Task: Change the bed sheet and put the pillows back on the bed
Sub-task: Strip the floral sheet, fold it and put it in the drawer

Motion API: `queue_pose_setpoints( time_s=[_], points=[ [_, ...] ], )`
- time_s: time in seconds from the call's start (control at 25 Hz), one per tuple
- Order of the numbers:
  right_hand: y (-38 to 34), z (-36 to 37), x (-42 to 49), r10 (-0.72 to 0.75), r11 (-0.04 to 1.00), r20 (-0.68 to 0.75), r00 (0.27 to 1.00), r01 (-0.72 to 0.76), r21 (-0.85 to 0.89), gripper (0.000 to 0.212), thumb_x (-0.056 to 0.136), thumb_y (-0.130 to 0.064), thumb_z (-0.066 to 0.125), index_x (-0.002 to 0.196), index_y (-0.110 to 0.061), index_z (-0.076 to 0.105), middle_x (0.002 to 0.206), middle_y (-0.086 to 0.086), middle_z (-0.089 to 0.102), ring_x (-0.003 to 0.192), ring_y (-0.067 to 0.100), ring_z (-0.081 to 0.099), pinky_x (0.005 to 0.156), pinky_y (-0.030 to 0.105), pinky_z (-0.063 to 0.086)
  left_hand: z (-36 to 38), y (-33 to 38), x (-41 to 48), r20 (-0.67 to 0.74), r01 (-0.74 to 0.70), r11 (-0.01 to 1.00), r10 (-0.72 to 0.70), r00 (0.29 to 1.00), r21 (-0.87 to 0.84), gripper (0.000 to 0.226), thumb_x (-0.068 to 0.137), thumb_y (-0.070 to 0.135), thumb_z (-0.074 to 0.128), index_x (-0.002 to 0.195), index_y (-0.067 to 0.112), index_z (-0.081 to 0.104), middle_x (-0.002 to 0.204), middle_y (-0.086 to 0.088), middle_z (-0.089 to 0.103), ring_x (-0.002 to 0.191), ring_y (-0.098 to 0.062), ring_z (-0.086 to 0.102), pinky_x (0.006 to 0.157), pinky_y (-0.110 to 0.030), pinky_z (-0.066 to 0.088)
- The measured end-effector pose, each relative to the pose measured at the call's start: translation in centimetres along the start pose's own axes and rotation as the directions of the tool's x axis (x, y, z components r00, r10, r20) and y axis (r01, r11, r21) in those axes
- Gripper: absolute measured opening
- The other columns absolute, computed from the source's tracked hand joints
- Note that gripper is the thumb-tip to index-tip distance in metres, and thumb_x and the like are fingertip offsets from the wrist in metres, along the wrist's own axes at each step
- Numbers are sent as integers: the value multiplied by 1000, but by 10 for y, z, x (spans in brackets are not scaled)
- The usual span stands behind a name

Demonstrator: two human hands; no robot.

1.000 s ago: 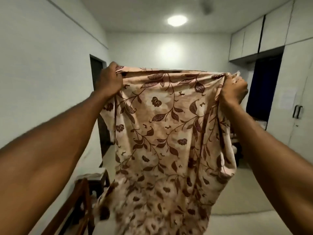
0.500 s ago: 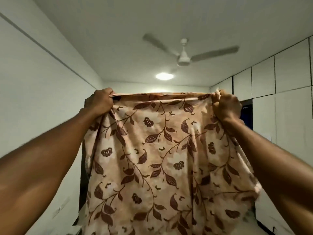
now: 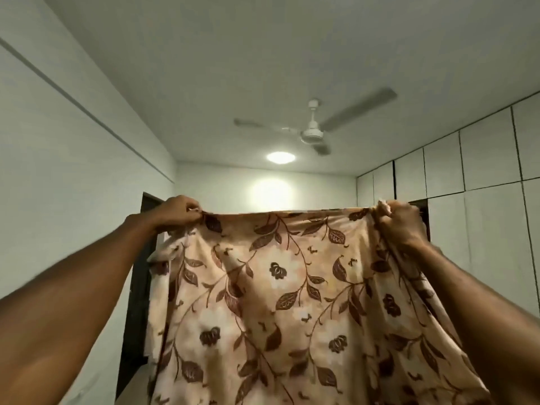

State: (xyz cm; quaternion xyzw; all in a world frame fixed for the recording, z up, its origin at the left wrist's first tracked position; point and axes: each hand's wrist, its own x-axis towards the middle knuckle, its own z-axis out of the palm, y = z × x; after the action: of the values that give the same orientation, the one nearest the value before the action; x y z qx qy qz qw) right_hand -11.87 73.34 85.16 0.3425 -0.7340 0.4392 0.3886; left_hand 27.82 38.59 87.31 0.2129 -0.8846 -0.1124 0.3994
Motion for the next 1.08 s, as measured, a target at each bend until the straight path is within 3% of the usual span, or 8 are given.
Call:
queue_pose_setpoints(
  time_s=[0.12, 0.32, 0.4, 0.52, 0.68, 0.84, 1.04, 1.08],
  points=[
    [6, 8, -7, 33, 999, -45, 998, -32, 35, 19, 96, -23, 61, 77, -21, 60, 74, 6, 63, 65, 25, 58, 55, 32, 43, 22, -29, -4, -62, 83, 990, -77, 995, 115, 13, 95, 18, 61, 86, 18, 71, 87, -9, 70, 78, -24, 68, 60, -33, 53],
    [-2, 14, -7, -21, 999, -56, 998, 24, 49, 24, 101, -24, 58, 77, -23, 56, 71, 5, 59, 64, 26, 58, 54, 29, 40, 55, -57, -9, -63, 220, 944, -211, 976, 247, 20, 97, 17, 55, 82, 10, 68, 85, -13, 67, 78, -27, 65, 67, -34, 50],
    [-5, 11, -6, -1, 996, -132, 991, 13, 91, 23, 103, -23, 58, 80, -17, 58, 71, 6, 58, 62, 24, 56, 54, 26, 35, 60, -57, -7, -86, 242, 968, -235, 968, 73, 27, 102, 19, 50, 81, 8, 66, 82, -13, 66, 75, -27, 62, 64, -33, 46],
    [-1, 0, -8, 91, 990, -222, 971, -64, 124, 27, 105, -32, 56, 84, -15, 60, 70, 6, 57, 62, 26, 53, 58, 30, 38, 62, -48, -8, -136, 123, 978, -147, 980, -168, 20, 106, 31, 53, 99, 20, 69, 97, -1, 68, 89, -20, 65, 71, -33, 50],
    [17, -6, -8, 89, 993, -152, 984, -77, 87, 28, 104, -31, 60, 81, -15, 62, 69, 7, 58, 63, 28, 55, 55, 29, 35, 60, -41, -13, 30, -9, 993, 13, 999, -119, 22, 96, 44, 70, 87, 25, 76, 85, 1, 72, 82, -16, 67, 69, -31, 50],
    [36, -7, -8, 161, 979, -159, 974, -137, 154, 36, 101, -40, 65, 83, -9, 66, 70, 10, 61, 69, 33, 59, 61, 35, 40, 55, -48, -17, 228, 108, 960, -47, 972, -260, 27, 84, 40, 83, 94, 16, 82, 91, -15, 77, 77, -23, 72, 66, -31, 55],
    [50, -4, -16, 195, 911, -150, 969, -122, 394, 31, 96, -41, 72, 76, -16, 68, 72, 6, 67, 66, 21, 57, 64, 35, 45, 66, -73, -30, 269, 282, 650, -122, 955, -705, 73, 47, 48, 103, 103, 7, 80, 102, -23, 77, 79, -28, 76, 63, -32, 64],
    [48, -2, -19, 204, 895, -145, 968, -124, 428, 28, 95, -40, 73, 76, -20, 68, 73, 3, 67, 67, 19, 57, 65, 35, 45, 72, -80, -30, 238, 279, 593, -148, 960, -755, 70, 55, 44, 101, 110, 7, 78, 109, -25, 75, 83, -30, 76, 66, -34, 65]
  ],
)
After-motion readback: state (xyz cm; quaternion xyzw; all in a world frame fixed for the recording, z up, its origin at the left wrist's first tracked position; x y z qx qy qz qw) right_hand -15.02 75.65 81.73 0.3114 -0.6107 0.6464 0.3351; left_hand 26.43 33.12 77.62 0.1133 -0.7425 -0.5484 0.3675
